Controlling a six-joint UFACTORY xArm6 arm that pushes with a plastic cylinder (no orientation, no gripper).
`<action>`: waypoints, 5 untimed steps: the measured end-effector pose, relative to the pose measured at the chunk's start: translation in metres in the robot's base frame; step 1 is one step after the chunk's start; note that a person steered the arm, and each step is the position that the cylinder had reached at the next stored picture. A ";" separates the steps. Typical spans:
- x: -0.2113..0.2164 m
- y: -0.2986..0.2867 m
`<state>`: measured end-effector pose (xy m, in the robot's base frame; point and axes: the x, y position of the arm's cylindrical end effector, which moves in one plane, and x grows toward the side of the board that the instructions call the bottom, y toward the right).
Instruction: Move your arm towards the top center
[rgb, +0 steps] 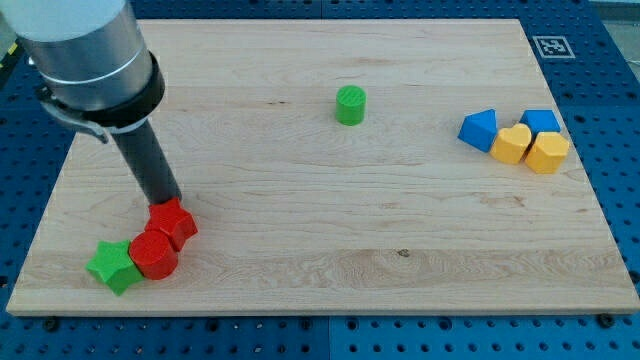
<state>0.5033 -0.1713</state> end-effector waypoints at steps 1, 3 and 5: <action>-0.054 0.013; -0.188 0.103; -0.222 0.180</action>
<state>0.2814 0.0088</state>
